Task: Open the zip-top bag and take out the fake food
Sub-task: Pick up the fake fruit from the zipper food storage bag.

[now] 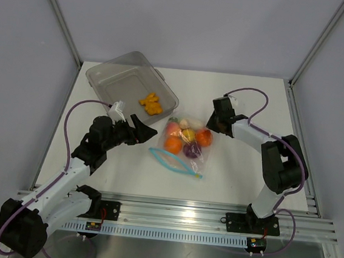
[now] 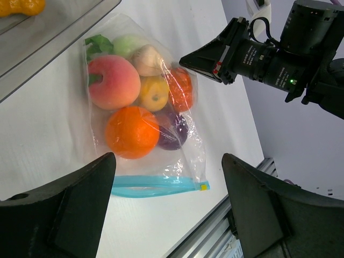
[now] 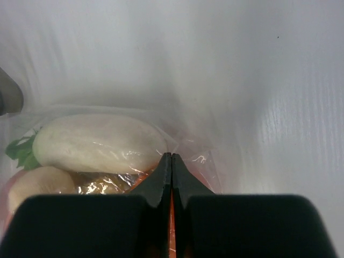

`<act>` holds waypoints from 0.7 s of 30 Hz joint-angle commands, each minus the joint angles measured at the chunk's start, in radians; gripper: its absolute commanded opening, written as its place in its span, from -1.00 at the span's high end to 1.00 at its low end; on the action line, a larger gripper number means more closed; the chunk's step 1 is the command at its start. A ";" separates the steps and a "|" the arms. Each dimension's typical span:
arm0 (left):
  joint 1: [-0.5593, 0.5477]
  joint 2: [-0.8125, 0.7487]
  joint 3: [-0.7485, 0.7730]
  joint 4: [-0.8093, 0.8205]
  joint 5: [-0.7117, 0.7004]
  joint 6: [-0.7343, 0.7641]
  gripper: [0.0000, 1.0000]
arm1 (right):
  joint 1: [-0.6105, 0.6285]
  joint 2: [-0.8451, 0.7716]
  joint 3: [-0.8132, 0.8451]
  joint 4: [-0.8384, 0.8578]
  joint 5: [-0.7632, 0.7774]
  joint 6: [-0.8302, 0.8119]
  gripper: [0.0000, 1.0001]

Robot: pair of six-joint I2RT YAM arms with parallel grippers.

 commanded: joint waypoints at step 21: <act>-0.236 0.081 0.039 0.047 -0.141 0.091 -0.65 | -0.130 -0.252 -0.271 0.085 0.131 0.296 1.00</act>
